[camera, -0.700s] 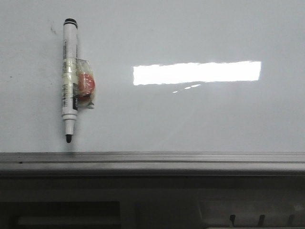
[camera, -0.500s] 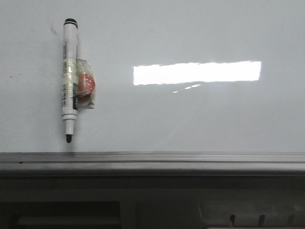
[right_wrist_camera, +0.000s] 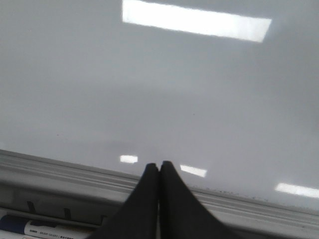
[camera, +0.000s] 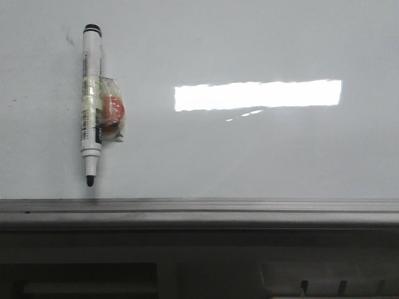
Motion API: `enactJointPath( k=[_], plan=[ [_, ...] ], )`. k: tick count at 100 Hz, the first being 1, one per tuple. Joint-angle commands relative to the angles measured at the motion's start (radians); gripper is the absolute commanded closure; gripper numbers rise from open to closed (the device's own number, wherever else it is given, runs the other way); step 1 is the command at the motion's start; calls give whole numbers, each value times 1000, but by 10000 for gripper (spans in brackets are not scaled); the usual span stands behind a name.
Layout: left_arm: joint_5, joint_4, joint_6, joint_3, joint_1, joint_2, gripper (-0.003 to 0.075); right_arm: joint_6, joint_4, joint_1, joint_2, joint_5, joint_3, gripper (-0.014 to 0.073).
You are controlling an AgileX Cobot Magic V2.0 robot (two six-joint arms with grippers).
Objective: Write number 3 on whiteboard
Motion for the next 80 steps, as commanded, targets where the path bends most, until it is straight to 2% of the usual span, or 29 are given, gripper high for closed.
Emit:
enactJointPath(
  k=[1,23,33,41,46,50,62,70,80],
  plan=[
    [-51,-12,-10,9,1,-22,741,1,-11,-6,-15,-12,32,644],
    [-58,-15,-10,9,1,-22,741,1,-11,-6,-15,-100,32,644],
    [-86,-90,-10,9,1,-22,741,1,-11,-6,-15,-186,32,644],
    [-188,-284,-10,9,1,-22,741,1,4,-6,-15,-305,32,644],
    [-257,-520,-10,9,1,-22,741,1,81,-6,-15,-381,32,644],
    [-303,-644,-10,9,1,-22,741,1,141,-6,-15,-439,32,644],
    [-398,-961,-10,9,1,-22,741,1,333,-6,-15,-466,32,644],
    [-428,-1053,-10,9,-1,-22,741,1,462,-6,-15,-450,23,644],
    [-385,-1013,4,-27,-4,-22,741,1,520,-6,-15,-436,-27,644]
  ],
)
